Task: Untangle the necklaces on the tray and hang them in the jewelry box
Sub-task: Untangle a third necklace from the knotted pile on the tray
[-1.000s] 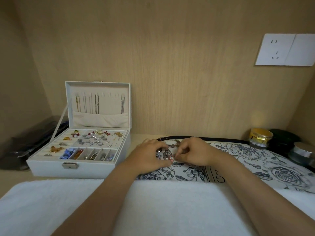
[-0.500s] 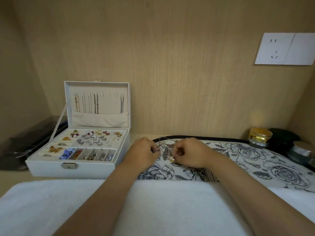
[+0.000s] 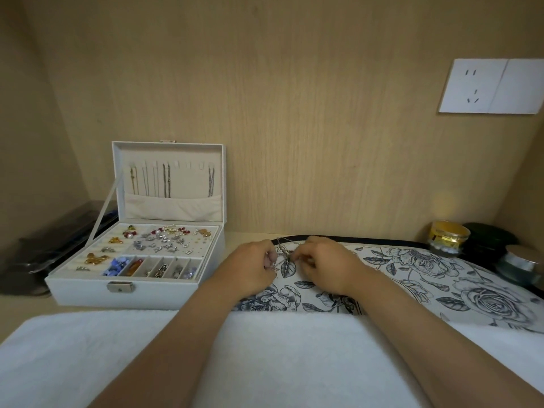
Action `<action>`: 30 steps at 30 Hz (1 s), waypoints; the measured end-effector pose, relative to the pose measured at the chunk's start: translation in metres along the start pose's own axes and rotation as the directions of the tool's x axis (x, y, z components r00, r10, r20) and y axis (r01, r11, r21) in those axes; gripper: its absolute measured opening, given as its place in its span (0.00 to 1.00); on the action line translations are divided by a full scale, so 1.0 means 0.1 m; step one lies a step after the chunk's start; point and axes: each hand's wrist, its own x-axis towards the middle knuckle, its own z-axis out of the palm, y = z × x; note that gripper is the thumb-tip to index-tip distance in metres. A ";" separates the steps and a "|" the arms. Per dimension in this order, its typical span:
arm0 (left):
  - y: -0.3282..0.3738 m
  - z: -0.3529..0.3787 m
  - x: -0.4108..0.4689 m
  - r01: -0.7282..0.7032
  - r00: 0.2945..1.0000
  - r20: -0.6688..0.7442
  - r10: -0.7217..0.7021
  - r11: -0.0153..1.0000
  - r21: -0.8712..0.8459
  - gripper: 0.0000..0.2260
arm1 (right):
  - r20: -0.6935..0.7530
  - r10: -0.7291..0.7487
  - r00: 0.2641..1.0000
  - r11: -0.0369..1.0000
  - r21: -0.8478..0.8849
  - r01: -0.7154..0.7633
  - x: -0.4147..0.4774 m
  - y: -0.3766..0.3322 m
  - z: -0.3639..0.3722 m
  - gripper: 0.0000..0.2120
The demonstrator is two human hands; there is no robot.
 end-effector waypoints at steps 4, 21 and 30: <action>0.05 -0.10 -0.04 0.057 0.990 0.119 -0.078 0.983 0.172 0.07 | 0.019 0.075 0.997 0.992 -0.104 -0.072 0.00 0.09 -0.05 0.13; 0.11 -0.10 -0.04 0.005 0.998 0.056 -0.018 0.975 0.221 0.02 | -0.041 -0.076 0.996 0.996 -0.044 0.075 0.05 0.08 0.09 0.11; 0.05 -0.21 -0.04 -0.017 0.991 0.134 -0.002 0.990 0.140 0.09 | -0.109 -0.069 0.992 0.991 -0.120 0.056 0.05 0.02 0.07 0.14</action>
